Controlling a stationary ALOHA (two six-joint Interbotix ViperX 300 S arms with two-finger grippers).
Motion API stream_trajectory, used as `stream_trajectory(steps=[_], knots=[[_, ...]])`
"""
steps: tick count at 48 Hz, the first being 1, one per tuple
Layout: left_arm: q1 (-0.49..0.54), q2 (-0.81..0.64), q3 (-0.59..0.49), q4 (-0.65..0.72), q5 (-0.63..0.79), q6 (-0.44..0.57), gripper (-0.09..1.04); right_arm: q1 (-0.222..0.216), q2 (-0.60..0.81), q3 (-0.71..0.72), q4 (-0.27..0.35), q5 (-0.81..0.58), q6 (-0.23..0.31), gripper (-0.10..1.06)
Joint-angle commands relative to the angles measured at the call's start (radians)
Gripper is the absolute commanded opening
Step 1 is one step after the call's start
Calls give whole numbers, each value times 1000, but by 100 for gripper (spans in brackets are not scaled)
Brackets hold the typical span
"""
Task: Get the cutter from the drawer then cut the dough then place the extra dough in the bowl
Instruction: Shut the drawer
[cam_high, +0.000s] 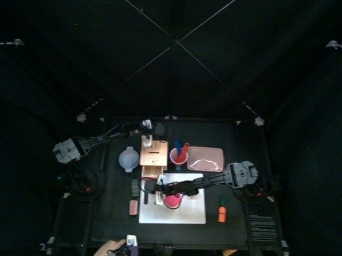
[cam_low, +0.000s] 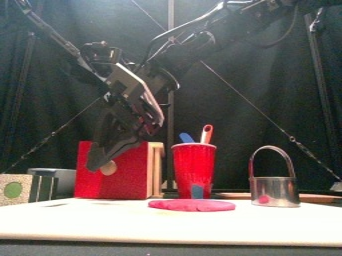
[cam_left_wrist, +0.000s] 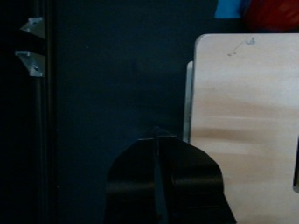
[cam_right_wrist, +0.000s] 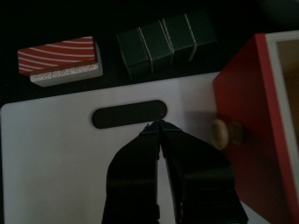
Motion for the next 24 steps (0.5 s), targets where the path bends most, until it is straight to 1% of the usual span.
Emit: stream_trajectory(steps=[1,9,24], knots=[[2,-11,-32,-3,2,2,34,-5,-28,-31,-14,31,0,14],[2,-11,-29,-5,3,2,34,-12,-21,-38,-32,38,0,14],[0,3,-29,-5,5,2,33,-40,3,-38,-35,48,0,14]])
